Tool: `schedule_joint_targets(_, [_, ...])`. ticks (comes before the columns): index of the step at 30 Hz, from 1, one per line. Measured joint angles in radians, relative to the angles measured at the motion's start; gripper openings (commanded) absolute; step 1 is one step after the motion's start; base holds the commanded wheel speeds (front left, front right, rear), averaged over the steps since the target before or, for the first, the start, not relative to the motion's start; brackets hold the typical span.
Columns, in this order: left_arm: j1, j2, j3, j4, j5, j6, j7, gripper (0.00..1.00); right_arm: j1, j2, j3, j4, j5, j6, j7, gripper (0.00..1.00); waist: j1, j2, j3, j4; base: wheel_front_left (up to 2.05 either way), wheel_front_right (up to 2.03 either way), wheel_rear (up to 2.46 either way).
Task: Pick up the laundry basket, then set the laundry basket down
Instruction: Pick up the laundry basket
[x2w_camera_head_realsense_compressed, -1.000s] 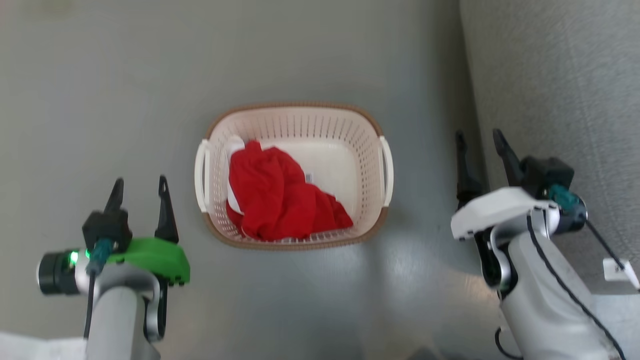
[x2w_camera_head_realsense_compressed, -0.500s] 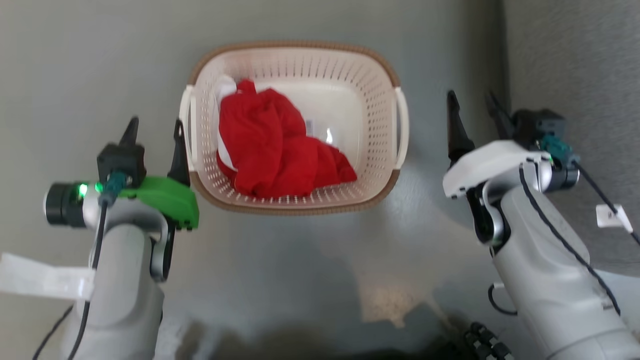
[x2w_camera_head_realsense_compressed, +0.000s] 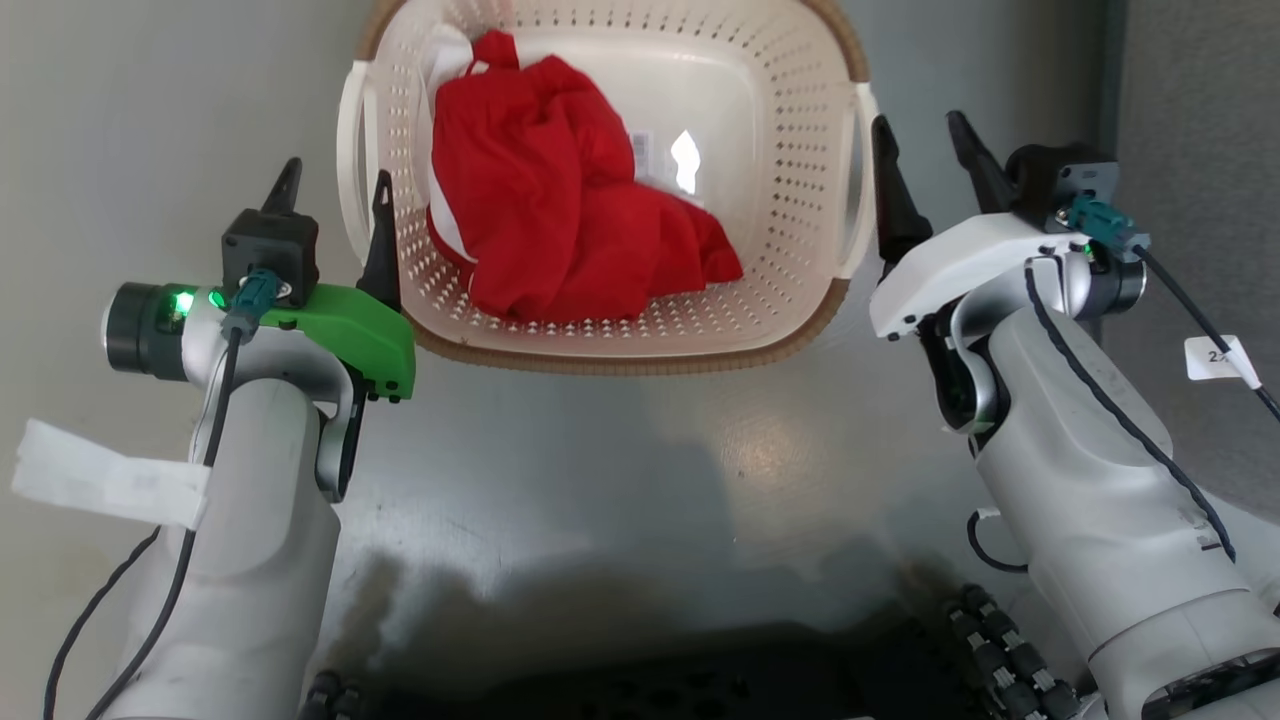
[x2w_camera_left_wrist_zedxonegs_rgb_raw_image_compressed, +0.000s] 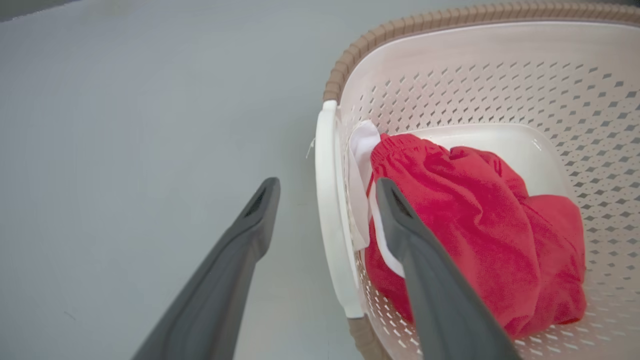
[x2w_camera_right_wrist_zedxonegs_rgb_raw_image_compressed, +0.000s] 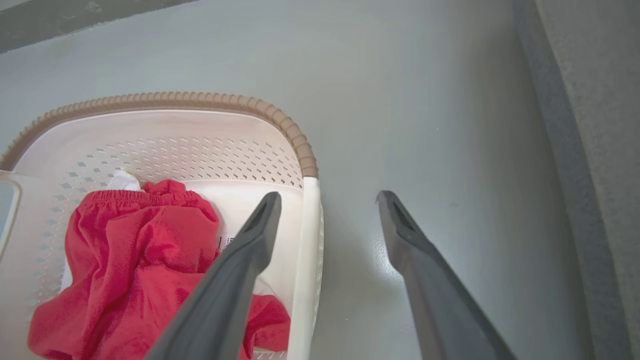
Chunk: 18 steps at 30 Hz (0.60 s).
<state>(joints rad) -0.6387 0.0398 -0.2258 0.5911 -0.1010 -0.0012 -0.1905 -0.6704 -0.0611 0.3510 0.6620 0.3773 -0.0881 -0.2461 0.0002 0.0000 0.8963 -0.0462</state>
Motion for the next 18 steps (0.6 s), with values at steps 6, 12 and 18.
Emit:
schedule_joint_targets(6, [-0.026,-0.002,-0.007,0.068,0.000,-0.009,-0.011,1.00,-0.019,-0.001,0.043,0.026,0.040,0.009,-0.003,1.00,0.0000,0.0000,0.036,0.009,0.00,0.00,0.00])
schedule_joint_targets(12, [-0.074,-0.003,-0.017,0.116,0.001,-0.018,-0.013,1.00,-0.029,-0.001,0.081,0.047,0.061,0.012,-0.004,1.00,-0.0001,0.0000,0.060,0.008,0.00,0.00,0.00])
schedule_joint_targets(18, [-0.134,-0.006,-0.030,0.158,0.010,-0.026,-0.022,1.00,-0.072,-0.002,0.101,0.062,0.079,0.011,-0.004,1.00,-0.0001,0.0000,0.088,0.006,0.00,0.00,0.00])
